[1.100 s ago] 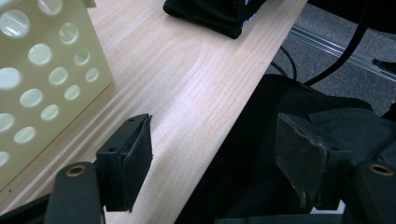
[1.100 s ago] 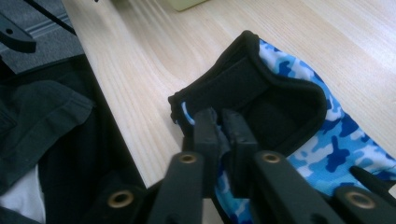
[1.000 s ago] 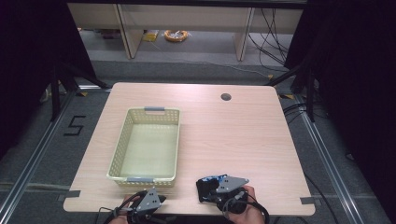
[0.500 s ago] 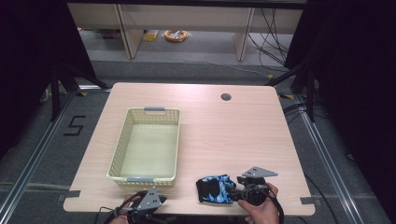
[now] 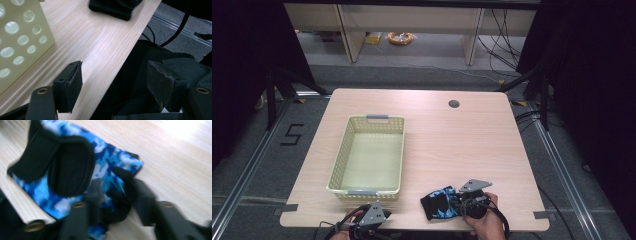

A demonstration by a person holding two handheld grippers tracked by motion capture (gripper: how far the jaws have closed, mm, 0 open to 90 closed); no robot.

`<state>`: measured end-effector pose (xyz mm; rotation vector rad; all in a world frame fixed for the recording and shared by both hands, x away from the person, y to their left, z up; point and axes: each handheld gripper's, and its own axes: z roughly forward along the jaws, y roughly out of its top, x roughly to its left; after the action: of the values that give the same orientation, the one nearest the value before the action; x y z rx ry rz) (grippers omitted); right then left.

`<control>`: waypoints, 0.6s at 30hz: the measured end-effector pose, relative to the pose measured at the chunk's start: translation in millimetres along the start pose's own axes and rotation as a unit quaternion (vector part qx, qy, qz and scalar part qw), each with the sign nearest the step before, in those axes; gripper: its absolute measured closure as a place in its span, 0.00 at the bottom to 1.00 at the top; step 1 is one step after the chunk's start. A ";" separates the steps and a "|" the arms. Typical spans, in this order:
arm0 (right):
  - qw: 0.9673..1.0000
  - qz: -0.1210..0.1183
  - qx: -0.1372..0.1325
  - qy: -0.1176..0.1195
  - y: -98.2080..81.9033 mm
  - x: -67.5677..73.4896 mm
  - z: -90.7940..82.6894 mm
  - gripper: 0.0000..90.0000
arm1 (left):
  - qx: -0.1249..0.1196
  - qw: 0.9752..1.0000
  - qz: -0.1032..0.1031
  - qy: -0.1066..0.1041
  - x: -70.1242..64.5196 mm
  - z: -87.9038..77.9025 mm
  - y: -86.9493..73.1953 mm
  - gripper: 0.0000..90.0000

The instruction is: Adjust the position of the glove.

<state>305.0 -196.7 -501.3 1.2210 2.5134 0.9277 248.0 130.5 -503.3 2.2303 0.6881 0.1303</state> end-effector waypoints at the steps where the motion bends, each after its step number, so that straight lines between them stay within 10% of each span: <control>1: 1.000 -0.003 -0.002 0.004 -0.6 -1.1 0.2 0.80 | -0.001 1.000 -0.002 -0.003 -0.5 0.1 0.0 0.32; 6: 0.998 0.045 -0.027 0.029 -6.4 -5.0 0.7 0.88 | -0.008 1.000 -0.004 -0.002 0.2 1.4 1.7 0.32; 18: 0.995 0.067 -0.051 0.052 -12.4 -9.0 -1.8 0.89 | -0.011 1.000 -0.010 -0.008 0.9 2.2 3.0 0.33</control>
<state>302.1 -210.1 -508.3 1.3567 2.4502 1.1648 250.7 127.9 -502.8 2.1996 0.6973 0.1088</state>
